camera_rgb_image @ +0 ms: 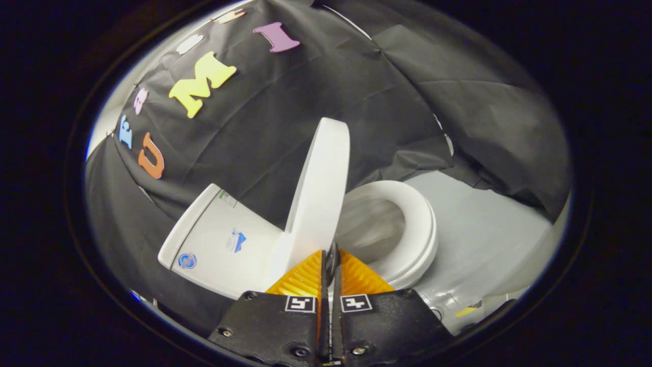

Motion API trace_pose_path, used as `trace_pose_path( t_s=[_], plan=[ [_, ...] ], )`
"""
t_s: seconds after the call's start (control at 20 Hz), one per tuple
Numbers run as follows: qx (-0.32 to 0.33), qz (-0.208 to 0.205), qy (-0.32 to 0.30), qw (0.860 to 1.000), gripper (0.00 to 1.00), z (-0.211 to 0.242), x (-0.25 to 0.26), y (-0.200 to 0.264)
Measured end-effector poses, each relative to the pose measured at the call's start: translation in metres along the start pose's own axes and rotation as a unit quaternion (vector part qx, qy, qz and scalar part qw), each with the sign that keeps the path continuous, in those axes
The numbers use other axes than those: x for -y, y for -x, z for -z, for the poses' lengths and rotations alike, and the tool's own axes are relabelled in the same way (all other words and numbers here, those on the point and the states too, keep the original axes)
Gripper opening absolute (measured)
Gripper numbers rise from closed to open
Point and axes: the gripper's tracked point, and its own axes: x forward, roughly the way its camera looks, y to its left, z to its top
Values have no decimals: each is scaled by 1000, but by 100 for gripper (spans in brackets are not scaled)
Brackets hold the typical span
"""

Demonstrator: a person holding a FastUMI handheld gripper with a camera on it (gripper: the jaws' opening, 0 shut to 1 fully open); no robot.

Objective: Open the toilet lid.

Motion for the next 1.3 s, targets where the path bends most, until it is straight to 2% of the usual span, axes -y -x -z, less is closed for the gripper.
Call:
trace_pose_path(
  t_s=[0.35, 1.3],
  plan=[
    [22, 12, 61, 998, 6, -5, -32, 7],
    [42, 14, 151, 987, 6, -7, -102, 19]
  ],
)
